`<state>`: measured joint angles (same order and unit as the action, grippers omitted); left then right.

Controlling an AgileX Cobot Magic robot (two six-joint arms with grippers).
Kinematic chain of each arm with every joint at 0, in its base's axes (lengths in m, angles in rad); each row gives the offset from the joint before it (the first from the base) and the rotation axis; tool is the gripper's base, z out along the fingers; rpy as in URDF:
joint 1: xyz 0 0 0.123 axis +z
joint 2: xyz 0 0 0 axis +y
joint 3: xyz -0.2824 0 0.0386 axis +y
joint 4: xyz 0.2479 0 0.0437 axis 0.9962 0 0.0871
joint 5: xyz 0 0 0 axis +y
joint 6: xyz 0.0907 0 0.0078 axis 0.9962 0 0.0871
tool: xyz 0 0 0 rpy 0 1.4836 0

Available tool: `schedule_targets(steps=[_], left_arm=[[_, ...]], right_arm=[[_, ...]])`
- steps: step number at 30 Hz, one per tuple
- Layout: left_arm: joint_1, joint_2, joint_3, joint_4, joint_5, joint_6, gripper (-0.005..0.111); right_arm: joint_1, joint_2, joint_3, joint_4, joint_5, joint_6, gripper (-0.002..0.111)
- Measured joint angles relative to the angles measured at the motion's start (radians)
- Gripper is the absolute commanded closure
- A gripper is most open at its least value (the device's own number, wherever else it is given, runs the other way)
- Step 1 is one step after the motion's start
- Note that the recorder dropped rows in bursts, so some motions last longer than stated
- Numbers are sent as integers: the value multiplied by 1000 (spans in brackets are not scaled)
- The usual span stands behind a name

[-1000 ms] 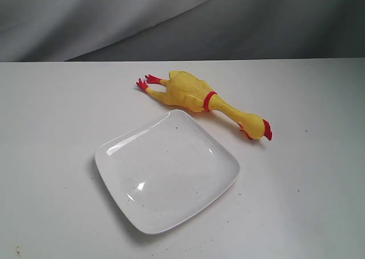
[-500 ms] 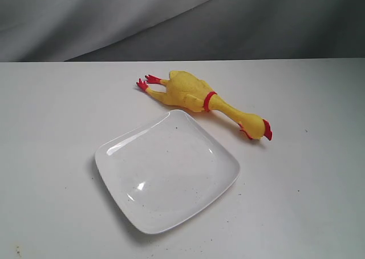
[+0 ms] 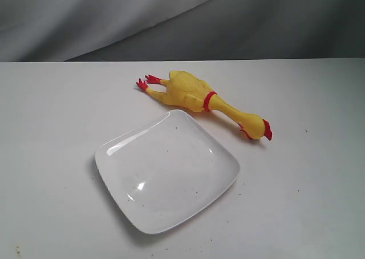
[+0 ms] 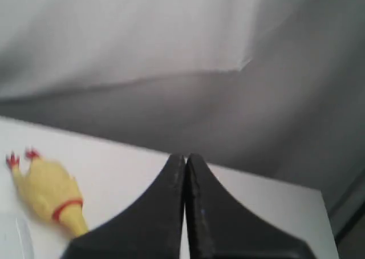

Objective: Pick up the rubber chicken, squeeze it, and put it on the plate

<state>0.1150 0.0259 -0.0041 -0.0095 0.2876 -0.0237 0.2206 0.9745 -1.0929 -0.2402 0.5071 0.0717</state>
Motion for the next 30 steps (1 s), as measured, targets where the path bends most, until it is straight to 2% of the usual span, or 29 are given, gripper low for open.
schedule_targets(steps=[6, 12, 14, 18, 21, 30], left_arm=[[0, 0, 0, 0, 0, 0, 106], [0, 0, 0, 0, 0, 0, 106], [0, 0, 0, 0, 0, 0, 106], [0, 0, 0, 0, 0, 0, 106], [0, 0, 0, 0, 0, 0, 106], [0, 0, 0, 0, 0, 0, 106]], right_arm=[[17, 295, -142, 278, 214, -443, 108], [19, 533, -159, 591, 170, -804, 107], [25, 609, -159, 630, 111, -836, 99], [34, 764, -159, 657, 10, -857, 64], [34, 854, -159, 659, -12, -876, 47], [36, 1005, -159, 759, -28, -1046, 48]])
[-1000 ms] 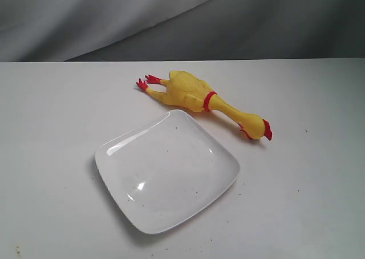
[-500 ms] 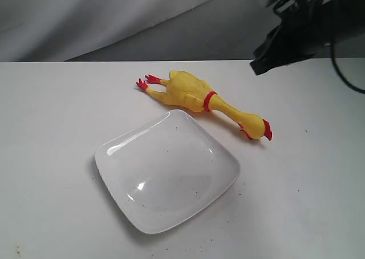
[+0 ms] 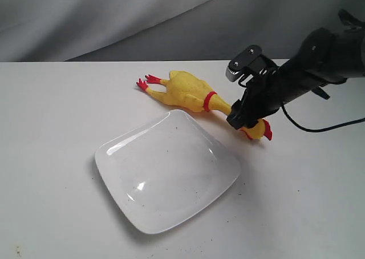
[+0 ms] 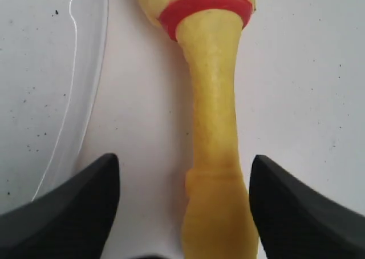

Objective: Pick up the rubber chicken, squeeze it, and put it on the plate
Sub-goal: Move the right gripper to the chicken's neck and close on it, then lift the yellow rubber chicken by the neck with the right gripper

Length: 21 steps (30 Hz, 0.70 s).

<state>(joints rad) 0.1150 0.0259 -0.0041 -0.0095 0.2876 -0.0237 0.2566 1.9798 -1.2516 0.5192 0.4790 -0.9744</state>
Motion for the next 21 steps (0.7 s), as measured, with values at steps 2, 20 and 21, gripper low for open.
schedule_targets(steps=[2, 20, 21], left_arm=[[0, 0, 0, 0, 0, 0, 106], [0, 0, 0, 0, 0, 0, 106], [0, 0, 0, 0, 0, 0, 106]], right_arm=[[0, 17, 0, 32, -16, -38, 48], [0, 113, -99, 195, -14, -182, 108], [0, 88, -99, 193, 6, -182, 108]])
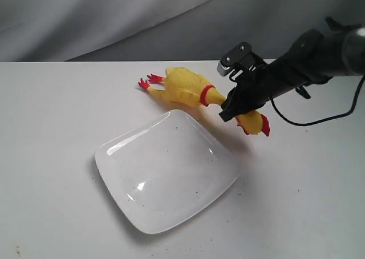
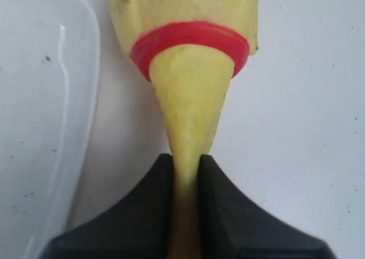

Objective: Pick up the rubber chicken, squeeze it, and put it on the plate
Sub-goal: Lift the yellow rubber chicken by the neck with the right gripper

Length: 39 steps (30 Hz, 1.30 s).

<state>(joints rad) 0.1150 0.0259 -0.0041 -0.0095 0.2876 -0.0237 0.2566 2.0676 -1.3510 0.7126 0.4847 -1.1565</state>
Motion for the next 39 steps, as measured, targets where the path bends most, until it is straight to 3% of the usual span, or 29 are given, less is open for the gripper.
schedule_targets(steps=[6, 12, 17, 28, 34, 39], left_arm=[[0, 0, 0, 0, 0, 0, 106], [0, 0, 0, 0, 0, 0, 106], [0, 0, 0, 0, 0, 0, 106], [0, 0, 0, 0, 0, 0, 106], [0, 0, 0, 10, -5, 0, 106], [0, 0, 0, 67, -92, 4, 106]], right_arm=[[0, -210, -2, -8, 138, 23, 108], [0, -436, -4, -65, 396, 77, 108], [57, -608, 36, -249, 513, 238, 108], [249, -922, 334, -325, 454, 368, 108], [335, -989, 472, -324, 345, 375, 108], [371, -991, 494, -315, 287, 375, 108]])
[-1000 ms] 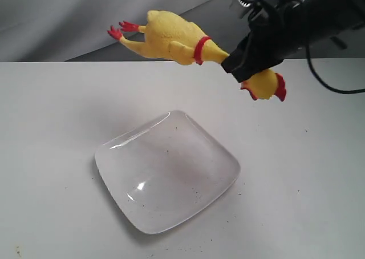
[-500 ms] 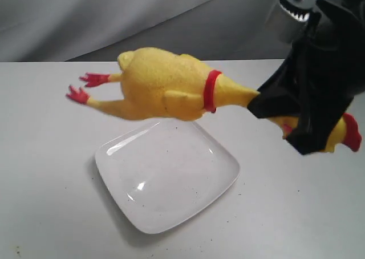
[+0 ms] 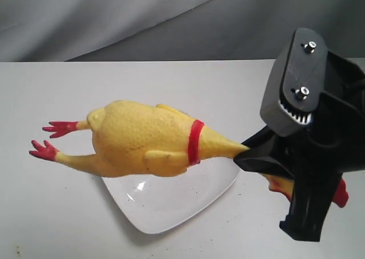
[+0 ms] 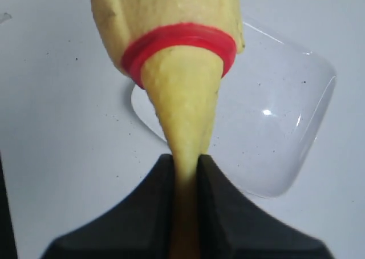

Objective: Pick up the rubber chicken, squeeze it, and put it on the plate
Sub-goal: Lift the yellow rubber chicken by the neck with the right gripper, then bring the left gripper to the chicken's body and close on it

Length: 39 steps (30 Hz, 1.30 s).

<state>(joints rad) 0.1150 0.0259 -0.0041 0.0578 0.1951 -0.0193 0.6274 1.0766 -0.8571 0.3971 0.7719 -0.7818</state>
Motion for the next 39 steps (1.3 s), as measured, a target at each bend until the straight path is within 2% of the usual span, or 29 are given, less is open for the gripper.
schedule_targets(steps=[6, 8, 11, 14, 18, 22, 24, 25, 29, 30, 32, 34, 36, 37, 38, 39], left_arm=[[0, 0, 0, 25, -81, 9, 106], [0, 0, 0, 9, -156, -3, 106], [0, 0, 0, -93, -291, -112, 106], [0, 0, 0, -135, -402, -160, 106], [0, 0, 0, -142, -552, -219, 106], [0, 0, 0, -78, -652, -378, 106], [0, 0, 0, 59, -711, -466, 104], [0, 2, 0, 175, -748, -528, 101], [0, 73, -35, 802, -933, -800, 82], [0, 99, -57, 910, -986, -853, 75], [0, 179, -122, 1094, -1116, -936, 63], [0, 263, -190, 1181, -1198, -1005, 45], [0, 397, -307, 1313, -1230, -1137, 39], [0, 492, -405, 1438, -1249, -1229, 39], [0, 535, -445, 1513, -1251, -1267, 39], [-30, 620, -530, 1614, -1253, -1314, 39]], right_arm=[[0, 0, 0, 12, -55, 0, 108], [0, 0, 0, 14, -60, 0, 108], [0, 0, 0, 16, -60, 0, 108], [0, 0, 0, 17, -60, 0, 108], [0, 0, 1, 19, -60, 0, 108], [0, 0, 1, 24, -60, 0, 108], [0, 0, 1, 29, -60, 5, 108], [0, 0, 1, 33, -60, 20, 108], [0, 0, 1, 37, -60, 121, 108], [0, 0, 1, 37, -60, 135, 108], [0, 0, 1, 37, -60, 158, 108], [0, 0, 1, 37, -60, 169, 108], [0, 0, 1, 37, -60, 173, 108], [0, 0, 1, 37, -58, 177, 108], [0, 0, 1, 37, -58, 178, 108], [0, 0, 1, 38, -58, 179, 108]])
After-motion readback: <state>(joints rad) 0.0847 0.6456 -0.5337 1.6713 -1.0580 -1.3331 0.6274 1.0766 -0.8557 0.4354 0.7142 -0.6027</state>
